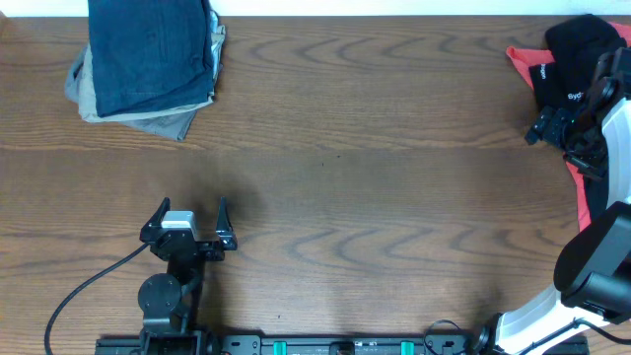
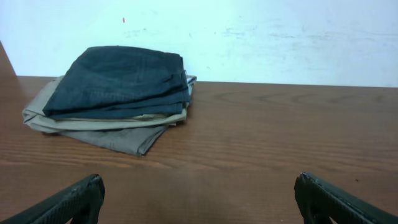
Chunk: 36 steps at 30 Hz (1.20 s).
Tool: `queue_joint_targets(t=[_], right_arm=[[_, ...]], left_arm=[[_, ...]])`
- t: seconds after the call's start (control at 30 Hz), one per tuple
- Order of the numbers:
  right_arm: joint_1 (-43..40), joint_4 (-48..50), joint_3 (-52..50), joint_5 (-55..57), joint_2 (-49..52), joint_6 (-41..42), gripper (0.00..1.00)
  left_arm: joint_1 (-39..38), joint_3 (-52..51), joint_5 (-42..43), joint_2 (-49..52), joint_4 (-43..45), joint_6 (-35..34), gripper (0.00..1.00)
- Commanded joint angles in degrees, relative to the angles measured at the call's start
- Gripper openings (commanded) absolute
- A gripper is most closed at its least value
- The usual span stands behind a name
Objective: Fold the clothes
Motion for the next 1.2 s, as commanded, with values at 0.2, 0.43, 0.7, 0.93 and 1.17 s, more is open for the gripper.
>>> queue_joint_targets(t=[0.2,0.43,0.7,0.93,1.17], right_arm=[[-0.59,0.02,0.31,0.39,0.11,0.79,0.99],[-0.59,0.02,0.31,0.42,0.11,0.79,0.99],[-0.59,0.02,0.31,0.39,0.11,0.79,0.99],[-0.24,0.00,0.24,0.42,-0.55,0.79,0.99],[2.78,0.00,0.02,0.42,-10.03,0.76,0.99]], left_arm=[[0.31,-0.68,-0.17,-0.39,-2.38,1.20,0.98],[0.31,-0.68,-0.17,-0.39,-2.38,1.20,0.98],[0.31,-0.68,-0.17,-0.39,-2.38,1.20,0.98],[0.31,-0.68,-0.17,-0.39,-2.38,1.20,0.98],[0.31,-0.68,-0.17,-0.39,-2.38,1.20,0.98]])
